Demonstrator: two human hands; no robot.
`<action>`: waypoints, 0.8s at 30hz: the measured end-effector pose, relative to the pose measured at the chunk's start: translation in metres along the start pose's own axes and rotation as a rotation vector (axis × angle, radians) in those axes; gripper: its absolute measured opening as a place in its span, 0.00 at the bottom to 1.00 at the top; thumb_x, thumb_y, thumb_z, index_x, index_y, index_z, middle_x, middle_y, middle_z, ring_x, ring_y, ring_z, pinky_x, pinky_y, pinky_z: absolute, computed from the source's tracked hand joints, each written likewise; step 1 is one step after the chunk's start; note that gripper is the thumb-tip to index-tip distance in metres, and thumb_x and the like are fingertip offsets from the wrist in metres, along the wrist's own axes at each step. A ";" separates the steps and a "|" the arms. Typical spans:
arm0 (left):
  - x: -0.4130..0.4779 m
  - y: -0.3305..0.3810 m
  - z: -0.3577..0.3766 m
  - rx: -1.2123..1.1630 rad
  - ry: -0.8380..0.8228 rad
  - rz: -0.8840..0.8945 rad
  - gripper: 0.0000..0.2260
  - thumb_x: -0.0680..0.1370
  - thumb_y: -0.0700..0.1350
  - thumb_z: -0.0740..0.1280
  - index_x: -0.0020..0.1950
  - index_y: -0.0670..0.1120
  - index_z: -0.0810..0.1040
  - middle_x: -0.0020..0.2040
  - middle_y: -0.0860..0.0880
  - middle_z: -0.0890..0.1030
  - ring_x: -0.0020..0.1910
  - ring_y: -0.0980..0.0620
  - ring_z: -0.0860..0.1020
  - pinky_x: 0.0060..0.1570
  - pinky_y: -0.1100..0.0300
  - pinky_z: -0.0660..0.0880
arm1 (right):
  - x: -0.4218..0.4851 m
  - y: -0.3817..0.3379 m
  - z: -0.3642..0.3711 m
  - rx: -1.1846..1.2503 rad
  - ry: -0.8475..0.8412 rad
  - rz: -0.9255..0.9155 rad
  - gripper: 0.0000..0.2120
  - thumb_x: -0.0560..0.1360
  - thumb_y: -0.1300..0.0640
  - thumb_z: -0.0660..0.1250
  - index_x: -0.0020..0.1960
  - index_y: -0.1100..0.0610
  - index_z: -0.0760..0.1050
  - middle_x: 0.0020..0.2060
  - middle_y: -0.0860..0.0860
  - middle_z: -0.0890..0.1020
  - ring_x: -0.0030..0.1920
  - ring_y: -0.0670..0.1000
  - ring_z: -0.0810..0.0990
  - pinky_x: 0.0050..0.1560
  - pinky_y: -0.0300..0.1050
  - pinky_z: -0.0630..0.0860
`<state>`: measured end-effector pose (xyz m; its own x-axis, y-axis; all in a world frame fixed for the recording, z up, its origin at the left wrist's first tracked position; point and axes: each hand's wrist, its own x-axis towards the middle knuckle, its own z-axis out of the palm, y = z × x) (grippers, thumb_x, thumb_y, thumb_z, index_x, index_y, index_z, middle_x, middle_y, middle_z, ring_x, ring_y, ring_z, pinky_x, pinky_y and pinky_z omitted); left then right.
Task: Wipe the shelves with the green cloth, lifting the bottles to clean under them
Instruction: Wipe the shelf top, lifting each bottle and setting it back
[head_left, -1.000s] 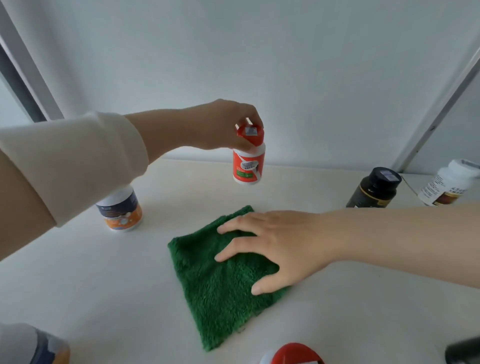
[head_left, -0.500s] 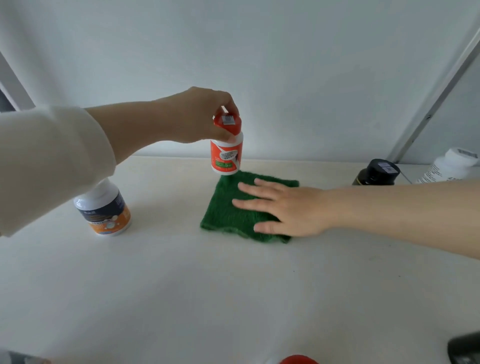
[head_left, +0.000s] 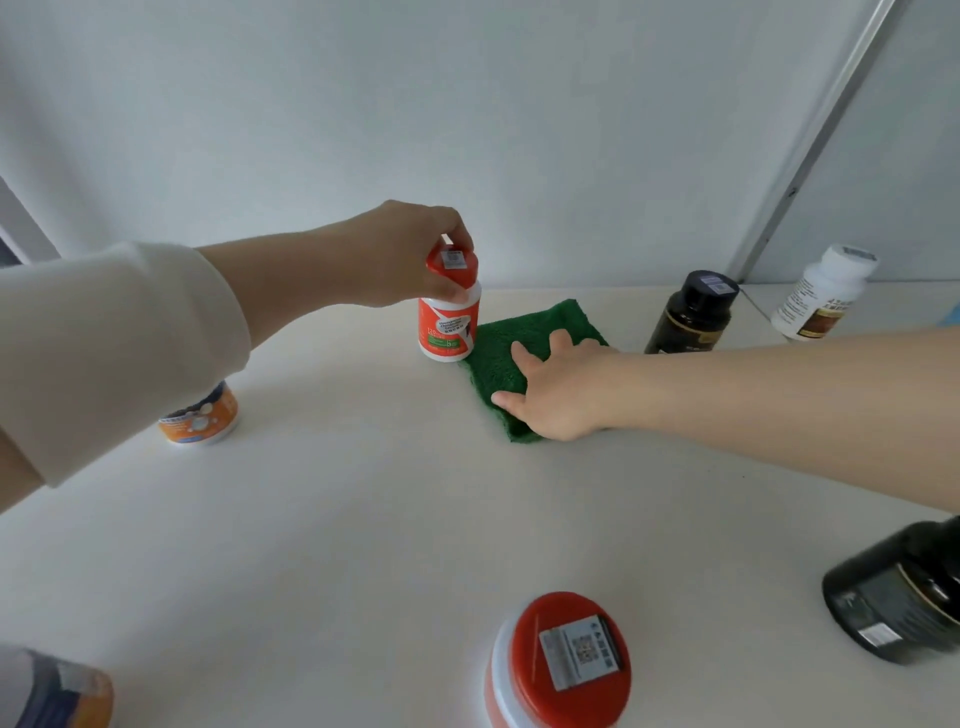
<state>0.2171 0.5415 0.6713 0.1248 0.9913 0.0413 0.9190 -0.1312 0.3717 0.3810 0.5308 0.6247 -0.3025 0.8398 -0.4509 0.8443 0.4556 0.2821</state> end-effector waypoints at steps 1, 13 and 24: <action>-0.001 0.001 0.002 -0.012 -0.002 0.000 0.17 0.73 0.48 0.68 0.62 0.50 0.72 0.59 0.48 0.76 0.50 0.51 0.72 0.36 0.61 0.71 | -0.008 0.001 0.002 -0.005 -0.011 0.007 0.29 0.79 0.45 0.45 0.75 0.52 0.35 0.74 0.63 0.45 0.70 0.65 0.58 0.62 0.52 0.66; 0.008 -0.001 0.011 -0.050 0.017 0.003 0.17 0.74 0.46 0.67 0.62 0.48 0.71 0.60 0.45 0.76 0.51 0.49 0.72 0.38 0.58 0.70 | -0.038 0.032 0.017 0.022 0.168 -0.157 0.31 0.76 0.38 0.48 0.74 0.47 0.44 0.73 0.55 0.50 0.71 0.59 0.58 0.65 0.54 0.66; 0.022 -0.006 0.007 -0.071 0.041 0.004 0.18 0.74 0.47 0.67 0.63 0.47 0.71 0.62 0.46 0.75 0.51 0.50 0.71 0.33 0.63 0.68 | -0.031 0.038 0.045 0.108 0.283 -0.336 0.23 0.79 0.46 0.49 0.72 0.37 0.47 0.76 0.43 0.49 0.75 0.48 0.52 0.68 0.48 0.64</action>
<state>0.2170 0.5645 0.6631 0.1118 0.9905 0.0806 0.8895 -0.1359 0.4362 0.4420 0.5089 0.6111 -0.6640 0.7052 -0.2488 0.7155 0.6958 0.0628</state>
